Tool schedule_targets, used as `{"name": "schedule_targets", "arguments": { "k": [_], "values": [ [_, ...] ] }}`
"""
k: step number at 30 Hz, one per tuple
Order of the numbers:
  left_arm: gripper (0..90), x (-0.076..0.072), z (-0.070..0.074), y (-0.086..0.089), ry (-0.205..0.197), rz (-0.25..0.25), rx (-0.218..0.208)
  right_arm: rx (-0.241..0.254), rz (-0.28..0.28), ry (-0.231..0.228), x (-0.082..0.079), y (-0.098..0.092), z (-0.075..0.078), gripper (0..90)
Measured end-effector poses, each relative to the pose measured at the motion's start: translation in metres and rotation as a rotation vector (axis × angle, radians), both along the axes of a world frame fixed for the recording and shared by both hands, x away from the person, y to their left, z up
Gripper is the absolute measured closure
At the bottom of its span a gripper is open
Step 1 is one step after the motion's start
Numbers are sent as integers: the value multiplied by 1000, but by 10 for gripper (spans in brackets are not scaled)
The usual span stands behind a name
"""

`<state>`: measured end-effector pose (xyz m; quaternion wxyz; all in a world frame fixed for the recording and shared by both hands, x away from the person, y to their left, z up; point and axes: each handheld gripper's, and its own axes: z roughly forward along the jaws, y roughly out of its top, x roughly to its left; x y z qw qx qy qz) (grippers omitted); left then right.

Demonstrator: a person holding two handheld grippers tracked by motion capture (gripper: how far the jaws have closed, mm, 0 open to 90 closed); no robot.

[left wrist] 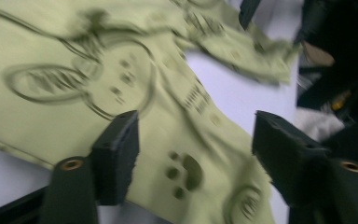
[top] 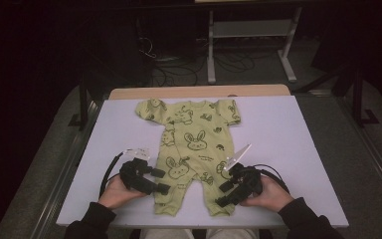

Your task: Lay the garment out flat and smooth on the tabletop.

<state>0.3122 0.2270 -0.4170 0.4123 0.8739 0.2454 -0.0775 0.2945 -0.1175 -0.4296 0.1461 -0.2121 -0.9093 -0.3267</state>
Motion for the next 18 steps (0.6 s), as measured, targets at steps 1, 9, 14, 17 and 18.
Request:
{"name": "schedule_targets", "arguments": {
  "k": [1,9,14,17,18],
  "values": [
    [237,1,2,1,-7,15,-7,-2,-13,-8,2,-1,1,280],
    [122,12,22,5,-51,55,-38,41,-82,-99,19,-7,21,8],
    [75,33,35,10,-70,94,-60,84,-135,-137,40,-18,38,0],
    [5,46,41,11,-75,137,-49,86,-162,-154,55,-24,47,0],
    [0,51,43,12,-63,143,-46,87,-168,-161,59,-25,50,0]
  ]
}}
